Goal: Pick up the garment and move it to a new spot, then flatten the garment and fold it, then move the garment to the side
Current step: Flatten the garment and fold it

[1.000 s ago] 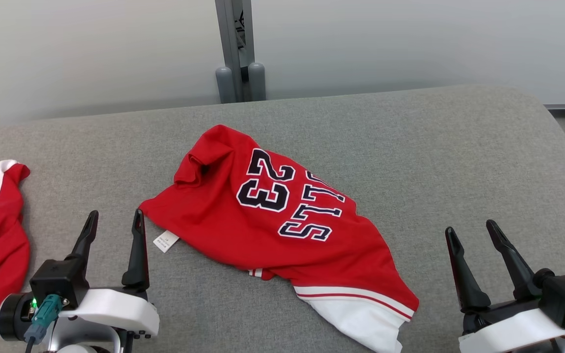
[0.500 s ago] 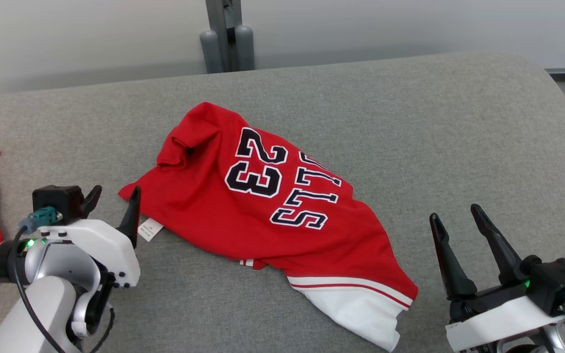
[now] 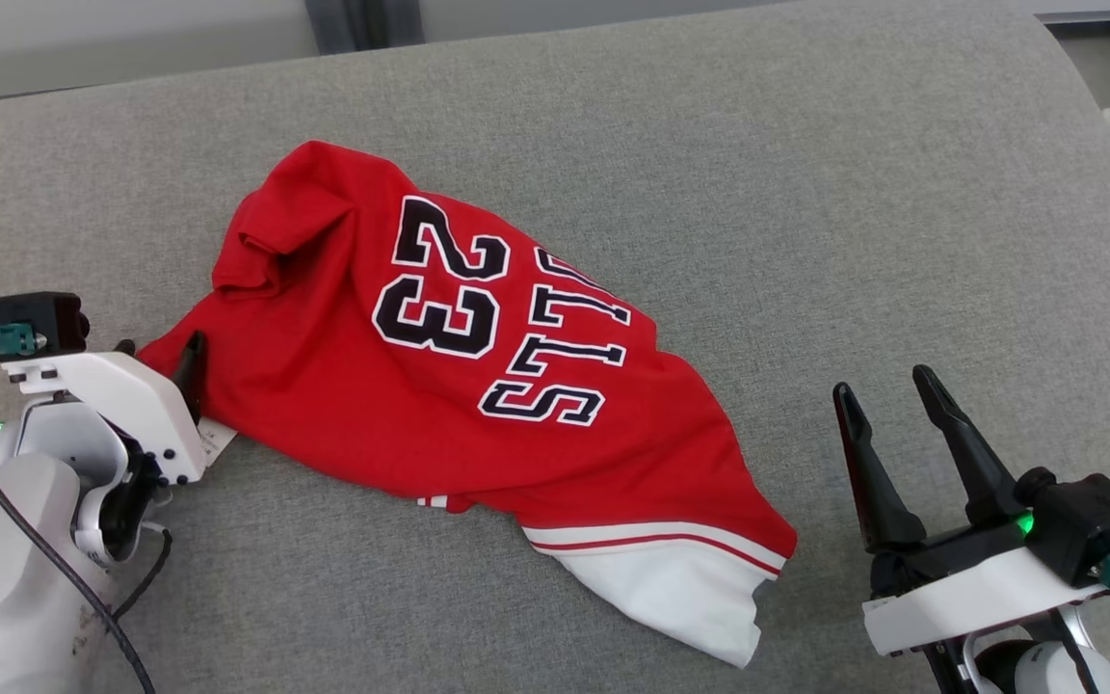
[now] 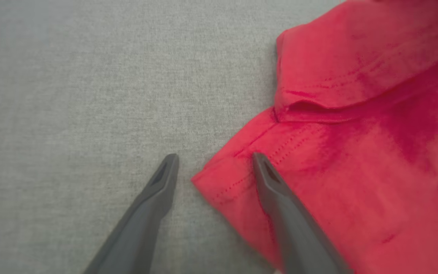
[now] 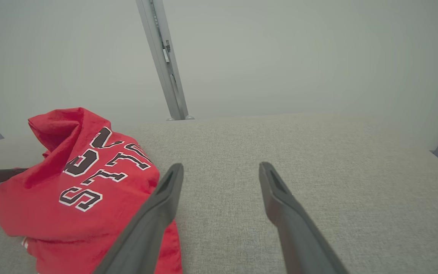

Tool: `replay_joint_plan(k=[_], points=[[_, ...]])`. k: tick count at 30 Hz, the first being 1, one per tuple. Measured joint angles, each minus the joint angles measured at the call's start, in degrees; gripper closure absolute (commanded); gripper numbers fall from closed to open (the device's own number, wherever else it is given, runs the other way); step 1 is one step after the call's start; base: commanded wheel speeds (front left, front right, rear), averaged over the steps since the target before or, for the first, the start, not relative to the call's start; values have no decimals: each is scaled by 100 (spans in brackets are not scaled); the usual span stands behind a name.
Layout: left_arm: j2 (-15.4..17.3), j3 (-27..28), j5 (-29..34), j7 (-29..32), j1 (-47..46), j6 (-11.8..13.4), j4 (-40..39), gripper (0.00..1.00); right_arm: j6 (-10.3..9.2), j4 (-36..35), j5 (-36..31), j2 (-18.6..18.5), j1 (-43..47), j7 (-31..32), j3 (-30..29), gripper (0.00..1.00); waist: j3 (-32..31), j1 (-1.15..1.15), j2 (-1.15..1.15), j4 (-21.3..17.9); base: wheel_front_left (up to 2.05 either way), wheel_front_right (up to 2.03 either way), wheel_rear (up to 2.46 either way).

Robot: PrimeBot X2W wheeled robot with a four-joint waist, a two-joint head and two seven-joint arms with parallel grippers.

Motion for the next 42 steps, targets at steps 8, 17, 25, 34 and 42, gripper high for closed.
replay_joint_plan(k=[8, 17, 25, 34, 42], points=[[-119, 16, -181, 55, -340, -250, 621, 100, 0, 62, -2, -1, -23, -23, -101, 0, 71, 0, 0, -50, 0, 0, 0], [-177, -67, -105, -320, -339, -268, 525, 100, 0, 13, -80, -1, 225, 207, -68, 0, 22, 0, 0, 26, 0, 0, 0], [-172, -115, -60, -428, -133, -130, 32, 100, 1, 5, 120, -269, 1045, 867, 598, 0, 65, 0, 0, 107, 0, 0, 0], [-181, -159, -65, -375, -14, 2, -356, 100, 0, -375, 471, -862, 1660, 1701, 1381, 0, 93, 0, 0, 149, 0, 0, 0], [-215, -170, -119, -439, 81, 18, -474, 100, 0, 231, 254, -902, 1082, 1568, 1644, 64, 72, 0, 0, 207, 0, 0, 0]])
